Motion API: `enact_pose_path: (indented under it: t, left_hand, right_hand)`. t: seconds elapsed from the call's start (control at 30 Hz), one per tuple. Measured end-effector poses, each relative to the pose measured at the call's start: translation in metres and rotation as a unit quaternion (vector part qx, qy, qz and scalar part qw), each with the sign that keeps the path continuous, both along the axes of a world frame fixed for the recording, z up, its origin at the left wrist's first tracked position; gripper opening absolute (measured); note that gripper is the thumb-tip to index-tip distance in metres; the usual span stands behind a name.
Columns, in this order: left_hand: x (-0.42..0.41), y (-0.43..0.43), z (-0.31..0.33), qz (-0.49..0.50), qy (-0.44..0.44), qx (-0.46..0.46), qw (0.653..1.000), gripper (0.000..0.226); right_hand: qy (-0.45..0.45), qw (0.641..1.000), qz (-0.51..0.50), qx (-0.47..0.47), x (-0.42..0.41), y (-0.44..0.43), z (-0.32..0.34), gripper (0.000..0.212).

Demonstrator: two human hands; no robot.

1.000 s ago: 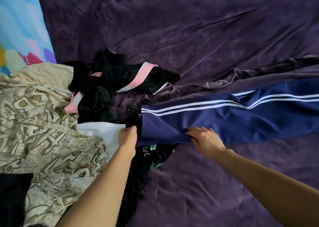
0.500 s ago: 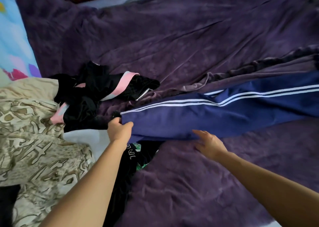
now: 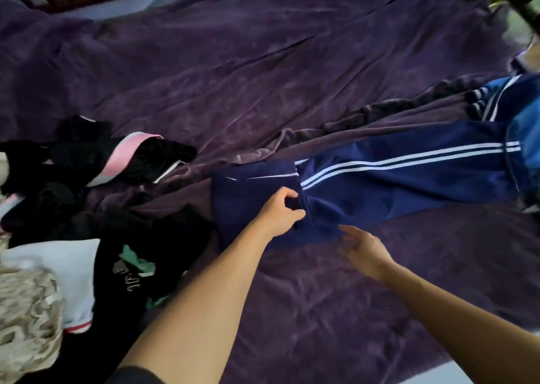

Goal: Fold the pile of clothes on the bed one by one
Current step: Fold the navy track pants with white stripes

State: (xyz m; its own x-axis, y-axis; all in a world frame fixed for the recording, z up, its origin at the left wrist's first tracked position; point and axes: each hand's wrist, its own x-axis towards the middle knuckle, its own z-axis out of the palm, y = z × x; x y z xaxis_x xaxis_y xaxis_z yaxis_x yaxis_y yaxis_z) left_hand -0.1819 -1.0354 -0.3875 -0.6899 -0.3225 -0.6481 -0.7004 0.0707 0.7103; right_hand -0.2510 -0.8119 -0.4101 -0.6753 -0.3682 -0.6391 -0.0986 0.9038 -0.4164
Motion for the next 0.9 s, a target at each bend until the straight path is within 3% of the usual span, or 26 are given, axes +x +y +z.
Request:
enact_pose_path:
  t: [0.07, 0.13, 0.23, 0.37, 0.57, 0.77, 0.9]
  left_hand:
    - [0.0, 0.015, -0.02, 0.02, -0.047, 0.028, 0.998, 0.039]
    - [0.006, 0.018, -0.032, 0.108, -0.065, -0.079, 0.989, 0.036]
    - [0.027, 0.006, -0.035, 0.197, -0.132, -0.244, 0.94, 0.027]
    - [0.049, 0.002, -0.039, 0.086, -0.182, -0.304, 0.931, 0.034]
    - [0.008, 0.039, -0.048, -0.041, -0.169, -0.283, 0.943, 0.044]
    - [-0.063, 0.093, -0.049, -0.156, -0.14, -0.251, 0.945, 0.047]
    - [-0.091, 0.109, -0.065, -0.213, -0.191, -0.252, 0.925, 0.051]
  right_hand:
    - [-0.007, 0.999, 0.04, 0.02, -0.023, 0.012, -0.007, 0.055]
    - [0.025, 0.994, 0.101, 0.037, -0.045, 0.012, -0.009, 0.053]
    - [0.104, 0.978, 0.18, -0.004, -0.068, -0.012, -0.01, 0.048]
    - [0.105, 0.981, 0.15, -0.06, -0.095, -0.039, -0.017, 0.047]
    - [0.141, 0.982, 0.104, 0.072, -0.19, 0.022, -0.019, 0.053]
    - [0.265, 0.948, -0.065, 0.166, -0.284, 0.121, 0.007, 0.052]
    - [0.231, 0.937, -0.222, 0.137, -0.321, 0.164, -0.002, 0.069]
